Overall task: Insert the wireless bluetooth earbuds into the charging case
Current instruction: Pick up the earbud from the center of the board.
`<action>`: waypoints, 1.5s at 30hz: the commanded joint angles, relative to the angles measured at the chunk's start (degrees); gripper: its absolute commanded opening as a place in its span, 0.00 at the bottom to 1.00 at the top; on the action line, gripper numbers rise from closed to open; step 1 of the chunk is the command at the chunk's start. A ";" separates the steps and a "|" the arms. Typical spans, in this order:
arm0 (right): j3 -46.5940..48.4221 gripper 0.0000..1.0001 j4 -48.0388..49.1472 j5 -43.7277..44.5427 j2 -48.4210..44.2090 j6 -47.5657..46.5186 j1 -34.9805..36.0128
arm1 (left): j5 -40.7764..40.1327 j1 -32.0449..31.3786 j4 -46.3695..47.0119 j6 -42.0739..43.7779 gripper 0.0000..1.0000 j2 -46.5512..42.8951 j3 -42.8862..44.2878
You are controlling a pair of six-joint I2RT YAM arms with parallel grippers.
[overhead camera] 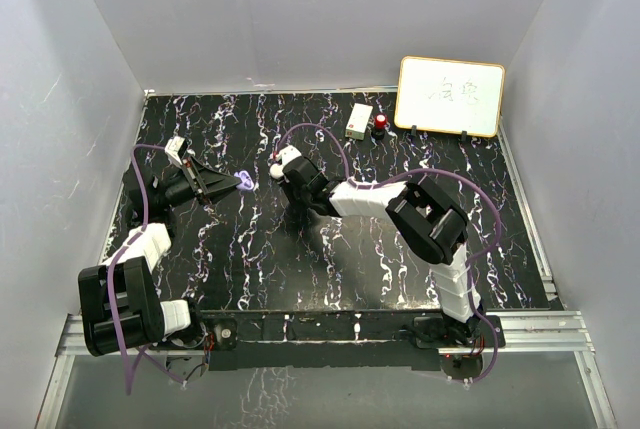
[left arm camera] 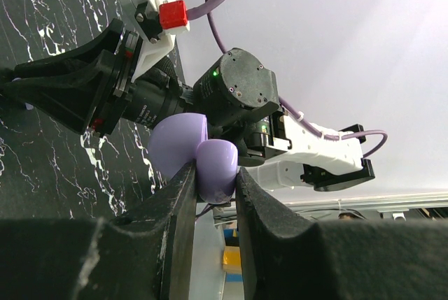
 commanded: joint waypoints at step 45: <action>-19.23 0.00 23.01 -7.76 -24.85 1.77 -9.64 | -1.30 -4.76 2.68 -1.42 0.00 -1.34 -1.09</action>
